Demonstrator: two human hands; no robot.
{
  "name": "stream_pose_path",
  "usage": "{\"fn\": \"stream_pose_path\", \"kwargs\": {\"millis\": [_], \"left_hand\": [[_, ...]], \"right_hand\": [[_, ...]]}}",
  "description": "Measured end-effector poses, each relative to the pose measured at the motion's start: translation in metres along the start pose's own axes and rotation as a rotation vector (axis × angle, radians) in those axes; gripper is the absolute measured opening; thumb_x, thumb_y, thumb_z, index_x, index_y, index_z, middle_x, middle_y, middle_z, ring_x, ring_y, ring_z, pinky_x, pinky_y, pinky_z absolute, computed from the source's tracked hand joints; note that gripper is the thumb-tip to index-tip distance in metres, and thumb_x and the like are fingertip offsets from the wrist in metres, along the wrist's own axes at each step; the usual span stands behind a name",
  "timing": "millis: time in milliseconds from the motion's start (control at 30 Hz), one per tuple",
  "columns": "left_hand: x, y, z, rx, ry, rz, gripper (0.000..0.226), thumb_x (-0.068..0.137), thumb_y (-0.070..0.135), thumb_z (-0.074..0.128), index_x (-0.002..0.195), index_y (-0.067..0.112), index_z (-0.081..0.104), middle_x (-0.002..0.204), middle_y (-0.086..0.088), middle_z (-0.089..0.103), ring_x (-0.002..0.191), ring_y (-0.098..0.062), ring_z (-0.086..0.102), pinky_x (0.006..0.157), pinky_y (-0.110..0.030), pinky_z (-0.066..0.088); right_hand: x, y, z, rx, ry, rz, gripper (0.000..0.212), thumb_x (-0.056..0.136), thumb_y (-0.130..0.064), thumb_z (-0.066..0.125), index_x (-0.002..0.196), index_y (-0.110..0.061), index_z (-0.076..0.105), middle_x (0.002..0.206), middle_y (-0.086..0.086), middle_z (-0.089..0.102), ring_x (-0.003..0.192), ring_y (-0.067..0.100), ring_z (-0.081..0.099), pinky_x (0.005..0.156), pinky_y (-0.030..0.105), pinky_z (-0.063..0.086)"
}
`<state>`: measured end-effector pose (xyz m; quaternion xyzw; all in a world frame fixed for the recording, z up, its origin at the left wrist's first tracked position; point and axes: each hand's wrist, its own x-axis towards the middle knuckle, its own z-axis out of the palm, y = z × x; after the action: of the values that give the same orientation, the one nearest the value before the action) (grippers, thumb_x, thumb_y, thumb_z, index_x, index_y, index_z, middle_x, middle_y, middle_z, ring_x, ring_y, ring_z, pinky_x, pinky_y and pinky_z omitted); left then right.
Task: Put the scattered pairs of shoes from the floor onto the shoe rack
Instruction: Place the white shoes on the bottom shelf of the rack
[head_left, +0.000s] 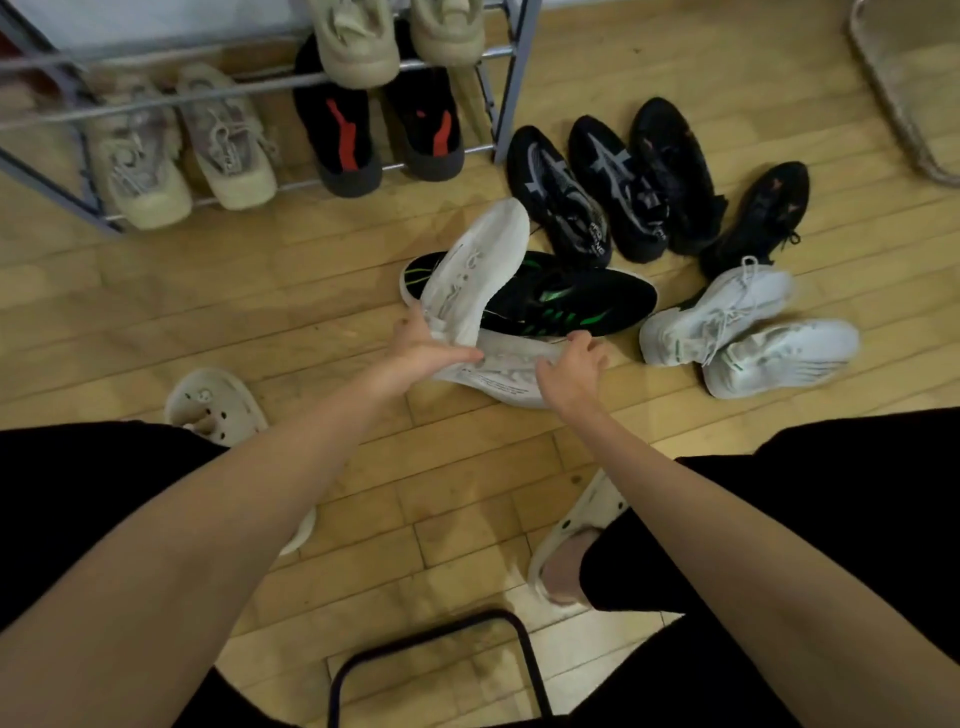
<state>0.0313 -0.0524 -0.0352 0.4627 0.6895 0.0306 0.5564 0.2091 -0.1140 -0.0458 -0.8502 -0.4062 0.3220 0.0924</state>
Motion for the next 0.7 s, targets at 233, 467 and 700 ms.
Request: {"fn": "stream_pose_path", "kwargs": {"millis": [233, 467, 700], "left_hand": [[0.011, -0.003, -0.001, -0.111, 0.098, -0.019, 0.094, 0.065, 0.029, 0.087, 0.141, 0.013, 0.036, 0.14, -0.001, 0.05, 0.127, -0.02, 0.05, 0.105, -0.032, 0.041], [0.013, 0.002, 0.003, -0.152, 0.1, -0.104, 0.1, 0.05, 0.041, 0.091, 0.135, 0.013, 0.045, 0.136, -0.002, 0.055, 0.125, -0.021, 0.052, 0.103, -0.037, 0.046], [0.009, 0.012, -0.006, -0.292, 0.149, -0.112, 0.082, 0.067, 0.017, 0.085, 0.133, 0.007, 0.036, 0.132, -0.006, 0.051, 0.111, -0.018, 0.051, 0.085, -0.027, 0.042]], "right_hand": [[0.001, 0.023, 0.006, 0.001, -0.224, 0.118, 0.074, 0.09, -0.016, 0.057, 0.148, 0.0, 0.014, 0.148, 0.026, 0.025, 0.137, 0.039, 0.028, 0.109, 0.042, 0.034], [-0.001, 0.033, 0.023, 0.069, -0.323, 0.176, 0.068, 0.093, -0.016, 0.054, 0.146, 0.006, 0.018, 0.145, 0.024, 0.035, 0.106, 0.024, 0.048, 0.069, 0.027, 0.037], [-0.003, 0.021, 0.043, 0.172, -0.413, 0.249, 0.066, 0.094, -0.023, 0.054, 0.144, 0.004, 0.022, 0.137, 0.018, 0.044, 0.121, 0.03, 0.049, 0.075, 0.029, 0.041]]}}
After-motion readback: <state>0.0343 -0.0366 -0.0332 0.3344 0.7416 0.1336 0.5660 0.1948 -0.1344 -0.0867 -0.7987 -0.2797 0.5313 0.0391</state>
